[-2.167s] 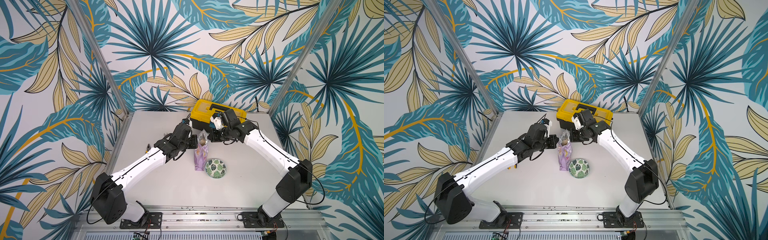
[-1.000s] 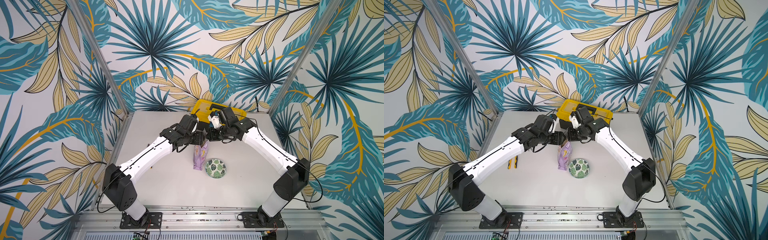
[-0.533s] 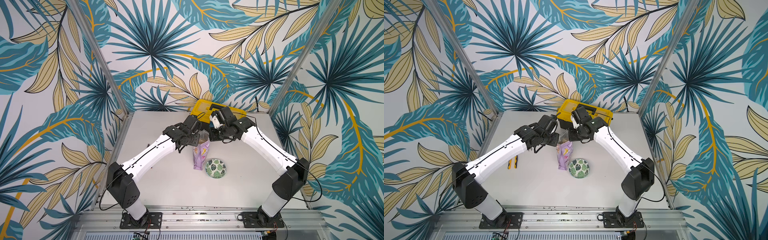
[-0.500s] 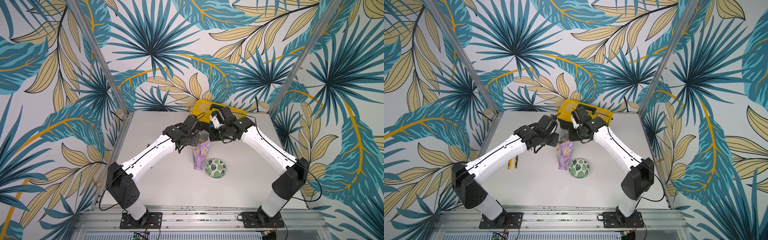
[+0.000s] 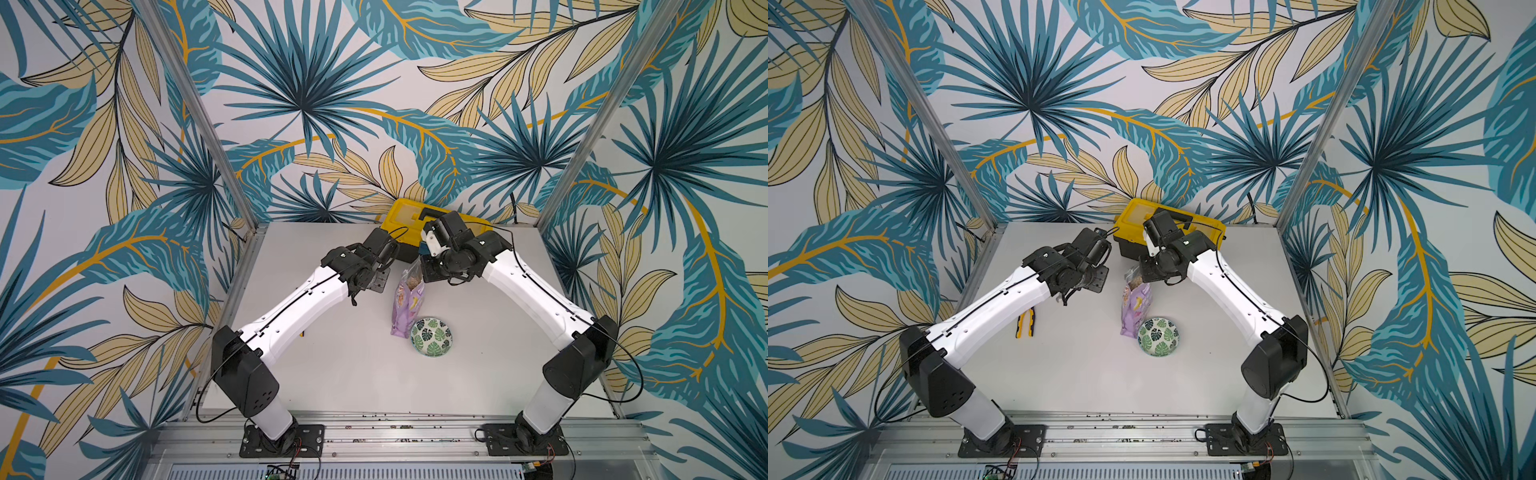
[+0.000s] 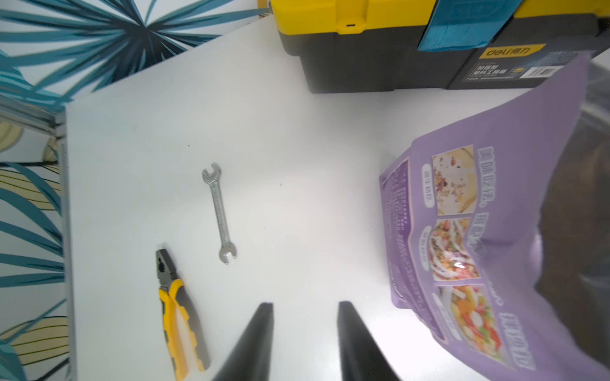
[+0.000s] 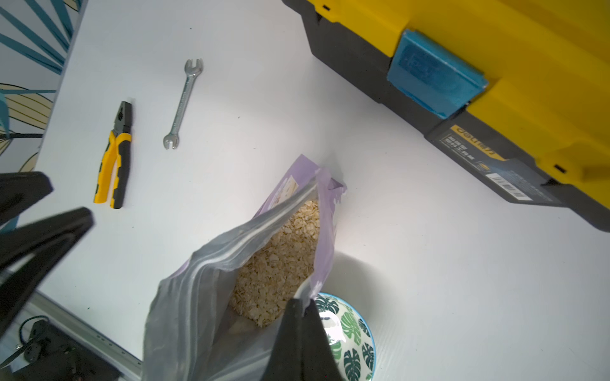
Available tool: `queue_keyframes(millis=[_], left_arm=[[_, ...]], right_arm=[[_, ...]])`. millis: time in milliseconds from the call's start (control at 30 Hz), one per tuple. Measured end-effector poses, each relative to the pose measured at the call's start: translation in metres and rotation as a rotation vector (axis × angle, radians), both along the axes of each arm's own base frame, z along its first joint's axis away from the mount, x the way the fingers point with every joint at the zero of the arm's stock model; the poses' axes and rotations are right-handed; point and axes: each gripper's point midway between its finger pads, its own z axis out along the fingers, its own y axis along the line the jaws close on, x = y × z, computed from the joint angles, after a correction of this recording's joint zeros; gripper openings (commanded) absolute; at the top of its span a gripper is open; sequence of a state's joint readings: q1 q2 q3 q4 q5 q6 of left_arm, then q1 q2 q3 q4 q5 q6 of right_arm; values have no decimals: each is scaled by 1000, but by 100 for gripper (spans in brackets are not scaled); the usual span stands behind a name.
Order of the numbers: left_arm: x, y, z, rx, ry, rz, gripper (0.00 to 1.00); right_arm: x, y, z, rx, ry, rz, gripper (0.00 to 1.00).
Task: Pour the oats into the breakfast bowl
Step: Open the oats bag at the center of the board.
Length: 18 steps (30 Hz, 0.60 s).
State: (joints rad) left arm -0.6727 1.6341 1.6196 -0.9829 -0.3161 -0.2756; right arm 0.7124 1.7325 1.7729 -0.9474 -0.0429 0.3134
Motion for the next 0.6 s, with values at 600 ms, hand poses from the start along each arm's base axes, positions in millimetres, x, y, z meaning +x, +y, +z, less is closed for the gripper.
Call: queue_keyframes(millis=[600], left_arm=[[-8,-55,41,-405,21,-118,74]], right_arm=[[1,12,1,56,7,8,0]])
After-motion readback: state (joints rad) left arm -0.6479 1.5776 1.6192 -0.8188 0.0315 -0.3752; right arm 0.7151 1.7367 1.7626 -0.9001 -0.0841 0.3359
